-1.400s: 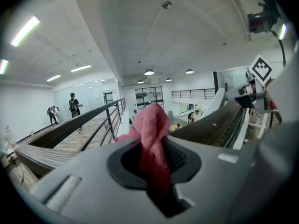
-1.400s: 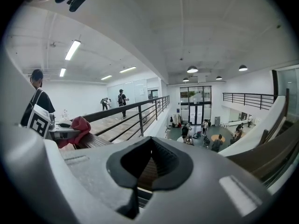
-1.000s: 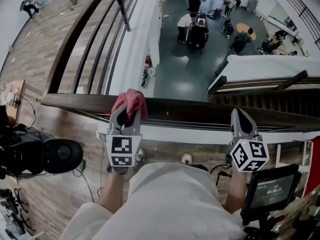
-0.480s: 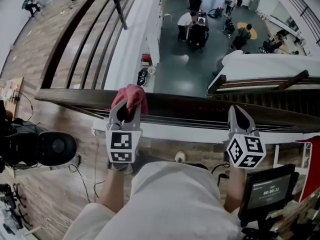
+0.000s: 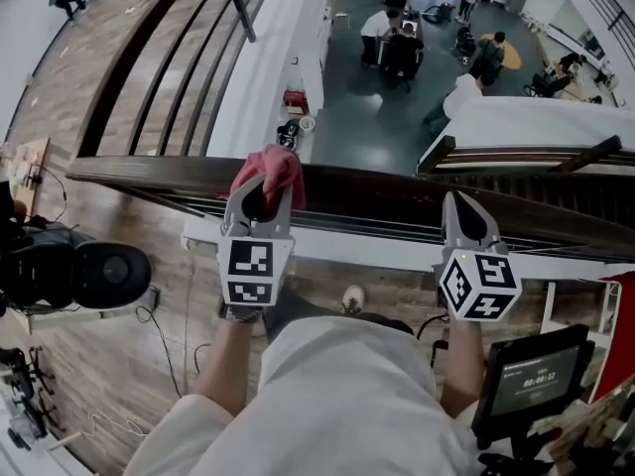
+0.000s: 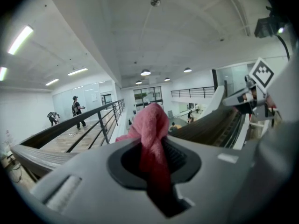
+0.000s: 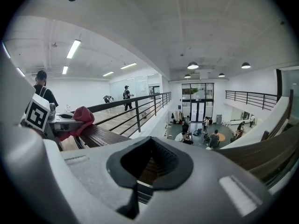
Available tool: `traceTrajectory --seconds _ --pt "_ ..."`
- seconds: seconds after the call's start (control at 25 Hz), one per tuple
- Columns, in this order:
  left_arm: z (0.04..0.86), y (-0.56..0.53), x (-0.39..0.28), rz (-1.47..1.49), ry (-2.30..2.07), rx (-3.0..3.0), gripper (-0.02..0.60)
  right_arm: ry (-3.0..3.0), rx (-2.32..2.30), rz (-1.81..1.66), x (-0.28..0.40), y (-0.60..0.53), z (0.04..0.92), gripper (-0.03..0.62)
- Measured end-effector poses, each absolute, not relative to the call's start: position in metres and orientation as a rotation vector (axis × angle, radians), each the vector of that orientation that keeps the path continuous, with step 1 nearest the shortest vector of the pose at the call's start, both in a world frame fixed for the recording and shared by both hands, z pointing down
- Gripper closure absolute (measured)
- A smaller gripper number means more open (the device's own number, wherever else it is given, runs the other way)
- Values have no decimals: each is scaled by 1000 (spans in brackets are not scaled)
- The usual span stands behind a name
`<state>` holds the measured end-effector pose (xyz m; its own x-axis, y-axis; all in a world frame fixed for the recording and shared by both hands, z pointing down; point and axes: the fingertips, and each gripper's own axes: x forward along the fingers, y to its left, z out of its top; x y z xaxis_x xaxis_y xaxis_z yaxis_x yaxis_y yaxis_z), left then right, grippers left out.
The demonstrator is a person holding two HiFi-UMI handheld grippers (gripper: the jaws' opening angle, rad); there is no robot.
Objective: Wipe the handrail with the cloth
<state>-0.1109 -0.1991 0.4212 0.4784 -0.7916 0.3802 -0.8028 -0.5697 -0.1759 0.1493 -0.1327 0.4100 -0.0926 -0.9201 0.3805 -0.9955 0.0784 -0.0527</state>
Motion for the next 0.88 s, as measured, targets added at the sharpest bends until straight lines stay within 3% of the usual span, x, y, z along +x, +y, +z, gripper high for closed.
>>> traceTrajectory --seconds 0.88 --pt "418 -169 14 705 -1260 2769 508 -2171 1857 504 162 -130 407 592"
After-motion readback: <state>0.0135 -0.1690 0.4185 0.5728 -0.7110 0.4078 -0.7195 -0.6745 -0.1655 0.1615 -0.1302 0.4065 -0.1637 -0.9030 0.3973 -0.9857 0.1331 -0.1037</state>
